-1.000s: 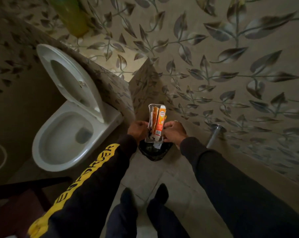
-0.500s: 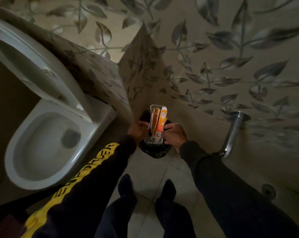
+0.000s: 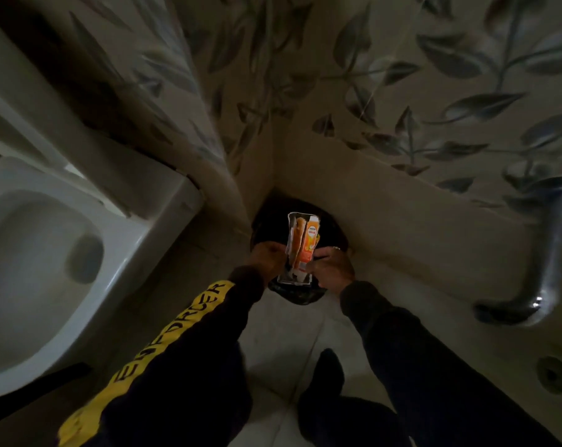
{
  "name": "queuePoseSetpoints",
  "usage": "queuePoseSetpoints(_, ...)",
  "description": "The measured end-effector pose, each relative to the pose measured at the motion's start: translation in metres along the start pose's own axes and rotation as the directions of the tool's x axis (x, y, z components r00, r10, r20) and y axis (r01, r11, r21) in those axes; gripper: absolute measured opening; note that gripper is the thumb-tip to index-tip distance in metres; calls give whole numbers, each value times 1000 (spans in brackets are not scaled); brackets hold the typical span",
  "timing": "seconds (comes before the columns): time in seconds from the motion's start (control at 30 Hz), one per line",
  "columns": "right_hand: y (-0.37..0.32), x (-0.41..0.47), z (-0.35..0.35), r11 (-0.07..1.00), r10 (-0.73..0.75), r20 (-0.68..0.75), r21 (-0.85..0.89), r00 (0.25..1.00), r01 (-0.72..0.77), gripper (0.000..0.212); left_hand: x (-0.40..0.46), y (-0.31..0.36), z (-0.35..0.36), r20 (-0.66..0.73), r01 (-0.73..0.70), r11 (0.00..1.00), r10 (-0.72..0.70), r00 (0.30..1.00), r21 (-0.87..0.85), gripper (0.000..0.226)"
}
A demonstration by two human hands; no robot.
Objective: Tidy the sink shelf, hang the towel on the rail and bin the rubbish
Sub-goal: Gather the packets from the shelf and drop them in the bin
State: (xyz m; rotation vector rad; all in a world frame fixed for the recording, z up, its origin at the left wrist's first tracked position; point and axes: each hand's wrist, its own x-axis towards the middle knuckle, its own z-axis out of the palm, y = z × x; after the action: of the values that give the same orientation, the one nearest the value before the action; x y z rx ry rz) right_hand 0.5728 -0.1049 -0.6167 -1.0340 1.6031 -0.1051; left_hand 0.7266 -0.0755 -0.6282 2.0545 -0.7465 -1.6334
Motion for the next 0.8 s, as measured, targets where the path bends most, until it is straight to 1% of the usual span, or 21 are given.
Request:
queuePoseSetpoints(0.1,20,36,13,1000,2,4,-7,1000,-2,31,32,-19,9,0,-2,1000,2,1000,20,27)
queuePoseSetpoints(0.17,31,59,22,1000,-2,-1,8,1000,2,26,53,-30,14,-19,-8,1000,9,1000,24,23)
queuePoseSetpoints(0.27,47,94,35,999,5,29,47,1000,-6,23,85,-44,23,-7,-15,995,16,1000,97,28)
queuePoseSetpoints(0.3,53,104,39,999,13,38,52,999,-15,26,95,-48,26,-2,-20,991,20,1000,136,29)
queuePoseSetpoints(0.37,62,123,46,997,33,38,67,999,-35,39,112,-56,31,8,-17,983,16,1000,180,29)
queuePoseSetpoints(0.43,72,137,52,997,44,33,65,998,-46,44,127,-65,36,9,-5,977,4,1000,214,32)
queuePoseSetpoints(0.5,82,149,56,997,56,39,53,998,-58,37,140,-75,41,9,19,973,-21,1000,230,35)
queuePoseSetpoints(0.57,89,161,60,998,50,55,32,997,-52,20,153,-82,47,-10,28,966,-27,1000,256,36)
queuePoseSetpoints(0.6,93,167,61,999,39,58,16,998,-40,16,160,-85,50,-19,34,967,-30,999,252,36)
queuePoseSetpoints(0.7,99,188,64,999,32,83,-27,996,-30,17,180,-91,56,-29,50,951,-44,999,306,47)
queuePoseSetpoints(0.73,101,194,65,998,43,89,-43,995,-39,15,188,-93,58,-29,45,937,-37,999,345,45)
queuePoseSetpoints(0.8,105,207,69,997,64,91,-56,994,-59,15,203,-98,63,-41,62,932,-50,998,358,37)
